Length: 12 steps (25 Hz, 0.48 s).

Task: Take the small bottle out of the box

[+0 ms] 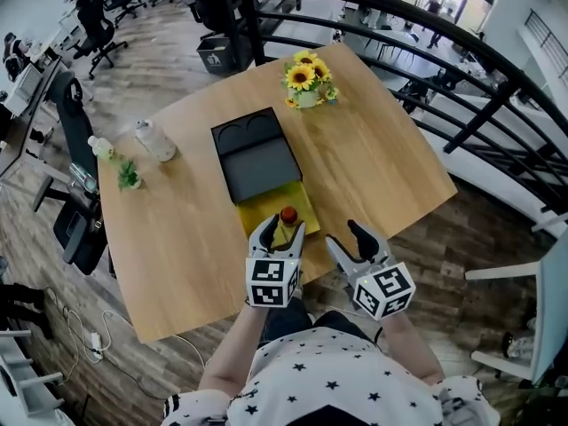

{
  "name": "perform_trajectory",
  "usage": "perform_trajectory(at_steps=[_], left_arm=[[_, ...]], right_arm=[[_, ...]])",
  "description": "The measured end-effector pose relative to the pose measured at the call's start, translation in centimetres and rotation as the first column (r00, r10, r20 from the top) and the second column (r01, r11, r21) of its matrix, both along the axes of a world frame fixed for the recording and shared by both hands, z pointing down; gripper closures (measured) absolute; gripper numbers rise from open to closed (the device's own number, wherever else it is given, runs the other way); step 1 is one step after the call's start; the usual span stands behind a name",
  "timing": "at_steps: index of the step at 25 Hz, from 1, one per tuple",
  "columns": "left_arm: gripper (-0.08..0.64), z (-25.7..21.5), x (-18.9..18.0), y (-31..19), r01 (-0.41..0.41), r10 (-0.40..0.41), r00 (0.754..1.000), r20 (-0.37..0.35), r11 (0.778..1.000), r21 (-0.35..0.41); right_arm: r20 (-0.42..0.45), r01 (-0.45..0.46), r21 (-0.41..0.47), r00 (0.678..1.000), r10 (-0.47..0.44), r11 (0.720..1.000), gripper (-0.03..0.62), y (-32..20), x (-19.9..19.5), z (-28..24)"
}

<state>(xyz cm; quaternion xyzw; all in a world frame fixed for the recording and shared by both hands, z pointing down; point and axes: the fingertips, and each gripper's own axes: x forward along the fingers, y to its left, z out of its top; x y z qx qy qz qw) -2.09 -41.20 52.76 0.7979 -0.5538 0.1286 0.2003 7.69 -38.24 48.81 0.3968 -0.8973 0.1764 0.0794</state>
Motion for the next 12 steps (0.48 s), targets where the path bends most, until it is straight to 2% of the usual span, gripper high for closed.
perform_trajectory(at_steps=[5, 12], left_arm=[[0.353, 2.1, -0.4, -1.6, -0.010, 0.012, 0.999, 0.037, 0.998, -0.058], [0.354, 3.9, -0.6, -2.6, -0.031, 0.036, 0.998, 0.045, 0.993, -0.110]], right_arm=[[-0.001, 0.006, -0.021, 1.000, -0.006, 1.000, 0.370, -1.8, -0.9, 0.5], [0.000, -0.010, -0.047, 1.000, 0.010, 0.999, 0.370, -3.4, -1.3, 1.2]])
